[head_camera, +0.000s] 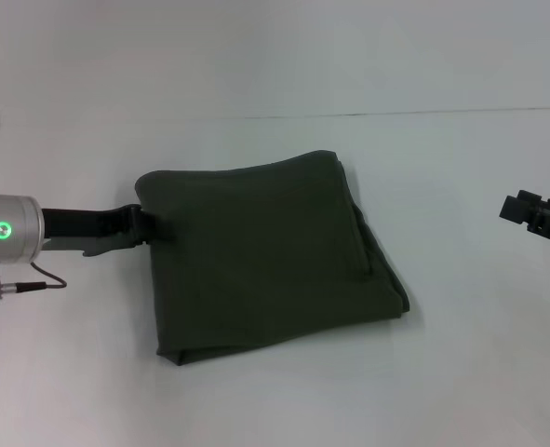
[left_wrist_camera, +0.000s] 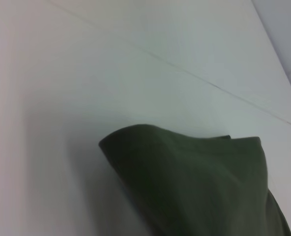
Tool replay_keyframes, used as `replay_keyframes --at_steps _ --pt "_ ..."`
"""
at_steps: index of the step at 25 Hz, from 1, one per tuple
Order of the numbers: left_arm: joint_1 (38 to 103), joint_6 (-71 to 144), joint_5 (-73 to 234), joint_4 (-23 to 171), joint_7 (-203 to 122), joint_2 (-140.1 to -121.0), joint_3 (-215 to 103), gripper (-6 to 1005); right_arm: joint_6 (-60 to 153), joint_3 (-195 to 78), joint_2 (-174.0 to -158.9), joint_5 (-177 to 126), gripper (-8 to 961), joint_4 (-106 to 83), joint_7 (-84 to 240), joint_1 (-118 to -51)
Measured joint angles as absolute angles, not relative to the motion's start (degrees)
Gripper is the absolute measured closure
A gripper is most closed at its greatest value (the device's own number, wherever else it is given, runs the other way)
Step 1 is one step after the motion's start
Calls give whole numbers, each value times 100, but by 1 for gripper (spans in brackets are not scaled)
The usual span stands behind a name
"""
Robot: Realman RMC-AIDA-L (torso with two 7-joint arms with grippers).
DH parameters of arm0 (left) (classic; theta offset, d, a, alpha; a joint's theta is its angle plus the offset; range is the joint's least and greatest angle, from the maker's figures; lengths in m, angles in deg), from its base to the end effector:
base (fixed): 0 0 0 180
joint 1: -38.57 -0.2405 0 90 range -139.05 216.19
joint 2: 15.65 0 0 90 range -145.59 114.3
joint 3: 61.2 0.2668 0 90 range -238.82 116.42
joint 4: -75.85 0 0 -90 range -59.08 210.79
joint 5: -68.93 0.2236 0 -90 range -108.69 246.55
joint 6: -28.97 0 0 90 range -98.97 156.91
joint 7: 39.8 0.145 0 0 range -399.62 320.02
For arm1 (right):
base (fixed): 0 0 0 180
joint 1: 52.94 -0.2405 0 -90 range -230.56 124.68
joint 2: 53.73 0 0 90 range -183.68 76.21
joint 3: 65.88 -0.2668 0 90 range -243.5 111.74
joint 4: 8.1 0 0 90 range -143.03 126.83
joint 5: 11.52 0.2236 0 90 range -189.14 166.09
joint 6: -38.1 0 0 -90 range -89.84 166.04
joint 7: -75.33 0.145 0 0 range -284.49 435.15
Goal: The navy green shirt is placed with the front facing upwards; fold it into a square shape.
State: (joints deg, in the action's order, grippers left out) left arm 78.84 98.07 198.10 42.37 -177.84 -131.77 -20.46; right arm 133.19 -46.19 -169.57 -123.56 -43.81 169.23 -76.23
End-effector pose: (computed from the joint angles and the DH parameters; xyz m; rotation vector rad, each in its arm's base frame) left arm -0.2845 0.4142 -0.0056 -2.1431 -1.7787 -0.4493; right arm 0.3395 0.3124 0.0622 -2.2641 1.1290 1.0294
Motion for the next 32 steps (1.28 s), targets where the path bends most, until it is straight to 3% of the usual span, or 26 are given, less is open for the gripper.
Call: replay_keyframes --at_steps 6,17,19,26,32 --pt "7831 9609 19813 4231 -17767 -13194 -2051 864 13330 -4619 -16958 -12329 289 -4379 16914 -7623" --pt "7423 9377 19756 3377 -16314 -13359 -2062 380 13366 -4559 -17050 -12339 279 -4368 16280 -7743" --pt "7298 9576 19714 3035 -15890 -13416 -2063 313 13409 -4287 -17139 -12332 277 -4399 15736 -7787" --pt "7076 10942 19491 2457 -14635 -13501 -2255 145 13668 -3625 -17390 -12322 48 -4172 14054 -7853" --pt "7054 12694 19212 2469 -13589 -13420 -2991 78 13609 -3069 -17389 -12341 6 -3452 13027 -8088"
